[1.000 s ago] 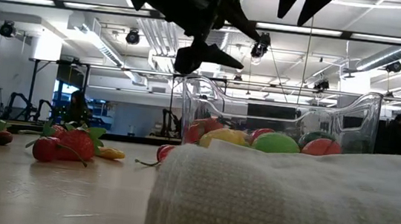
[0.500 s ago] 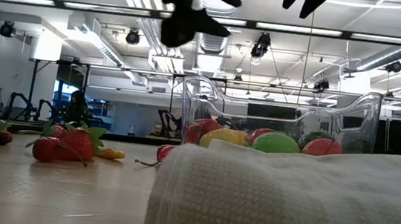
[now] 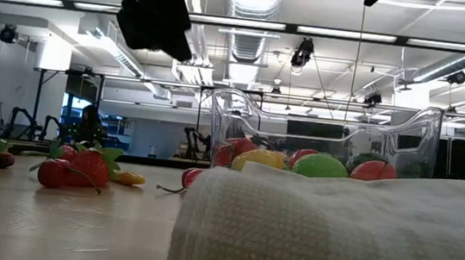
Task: Pick and placing Produce into tupperware
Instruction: Put the red cherry into the transparent bin
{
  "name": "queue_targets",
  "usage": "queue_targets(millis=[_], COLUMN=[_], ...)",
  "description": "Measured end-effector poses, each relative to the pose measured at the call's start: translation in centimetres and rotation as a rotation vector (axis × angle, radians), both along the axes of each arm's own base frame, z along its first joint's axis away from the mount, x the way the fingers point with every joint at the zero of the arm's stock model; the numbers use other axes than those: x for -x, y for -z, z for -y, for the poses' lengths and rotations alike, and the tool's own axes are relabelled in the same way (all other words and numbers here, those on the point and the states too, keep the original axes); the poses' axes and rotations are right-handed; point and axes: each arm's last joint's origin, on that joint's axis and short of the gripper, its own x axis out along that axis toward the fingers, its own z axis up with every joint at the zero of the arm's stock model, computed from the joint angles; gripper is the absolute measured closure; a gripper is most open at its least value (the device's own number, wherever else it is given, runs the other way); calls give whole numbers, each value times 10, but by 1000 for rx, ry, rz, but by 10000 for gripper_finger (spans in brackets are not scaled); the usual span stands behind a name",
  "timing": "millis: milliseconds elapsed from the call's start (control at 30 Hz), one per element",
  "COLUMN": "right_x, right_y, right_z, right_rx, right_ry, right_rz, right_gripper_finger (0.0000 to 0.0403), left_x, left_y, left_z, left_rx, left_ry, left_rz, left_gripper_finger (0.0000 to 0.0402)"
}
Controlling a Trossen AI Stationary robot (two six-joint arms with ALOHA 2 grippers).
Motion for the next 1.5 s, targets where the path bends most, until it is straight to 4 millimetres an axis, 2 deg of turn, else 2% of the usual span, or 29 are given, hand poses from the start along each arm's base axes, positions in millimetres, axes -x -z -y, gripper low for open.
queue_targets(millis=[233, 533, 867, 1233, 1500], right_x=[1, 1, 1, 1, 1], right_y=[7, 8, 8, 8, 8], right_z=[-5, -5, -5, -5, -5], right_rx=[-9, -17, -29, -31, -37], right_ry=[21, 30, 59, 59, 74], right_rz=[-10, -7, 8, 12, 19], right_gripper_finger=[74, 74, 73, 74, 74], left_x=[-13, -25, -28, -37, -39], left_y=[26, 52, 57, 93, 89], left_z=[6, 10, 6, 2, 2], left_rx=[-39, -134, -267, -307, -303], left_ry=[-14, 80, 136, 117, 111], left_rz=[-36, -62, -33, -135, -118], left_gripper_finger=[240, 240, 240, 240, 240])
